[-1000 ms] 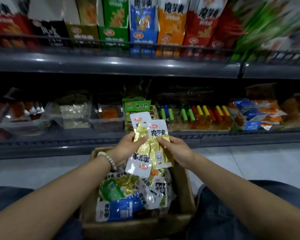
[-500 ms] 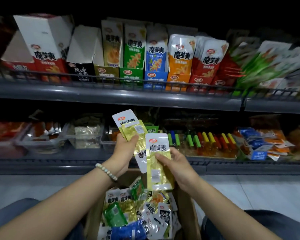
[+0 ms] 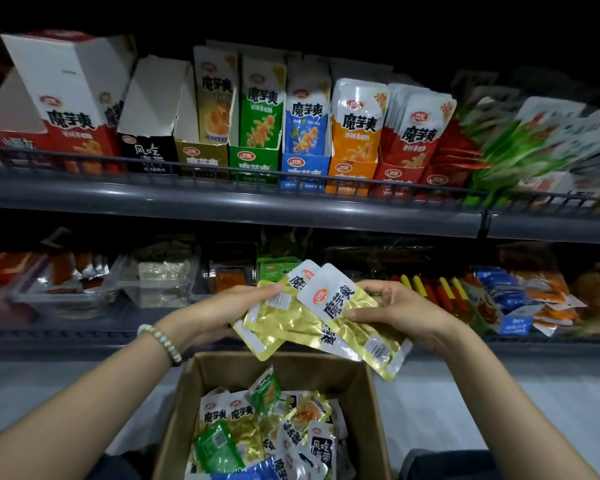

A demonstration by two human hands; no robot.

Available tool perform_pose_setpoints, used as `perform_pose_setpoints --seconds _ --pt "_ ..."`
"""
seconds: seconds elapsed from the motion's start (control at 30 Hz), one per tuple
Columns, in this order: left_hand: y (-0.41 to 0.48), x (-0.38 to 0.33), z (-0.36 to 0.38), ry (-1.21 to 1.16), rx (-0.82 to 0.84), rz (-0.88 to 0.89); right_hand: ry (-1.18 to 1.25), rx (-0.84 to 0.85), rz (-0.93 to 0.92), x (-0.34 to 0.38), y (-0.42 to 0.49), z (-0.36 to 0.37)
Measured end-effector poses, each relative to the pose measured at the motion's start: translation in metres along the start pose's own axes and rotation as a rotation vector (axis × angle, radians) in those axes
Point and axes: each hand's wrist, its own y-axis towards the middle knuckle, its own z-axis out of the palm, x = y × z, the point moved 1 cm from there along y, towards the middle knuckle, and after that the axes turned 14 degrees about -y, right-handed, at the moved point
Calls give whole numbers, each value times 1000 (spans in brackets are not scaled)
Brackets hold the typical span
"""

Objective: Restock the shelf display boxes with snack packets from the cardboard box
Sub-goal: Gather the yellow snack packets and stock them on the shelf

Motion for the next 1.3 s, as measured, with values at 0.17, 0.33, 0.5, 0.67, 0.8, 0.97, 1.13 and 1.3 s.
perform_pose_setpoints --seconds 0.17,0.33,0.5,0.67,0.8,0.97,1.13,1.3 --pt "0 -2 10 -41 -61 124 126 -298 -14 -3 7 4" --pt "8 3 12 -377 -418 233 461 -380 66 -4 10 5" --pt "5 11 30 -452 -348 222 568 -292 132 -7 17 47" --pt "-1 21 44 -312 -182 178 612 -400 125 -12 23 57" --pt "-5 18 46 -208 -79 142 457 -432 54 -8 20 57" --pt "-6 24 51 -24 -88 214 499 -372 25 -1 20 79" --pt "-1 23 47 37 -250 168 674 -288 1 7 26 89" --pt "-3 13 46 -141 -102 84 792 -145 -75 17 28 98"
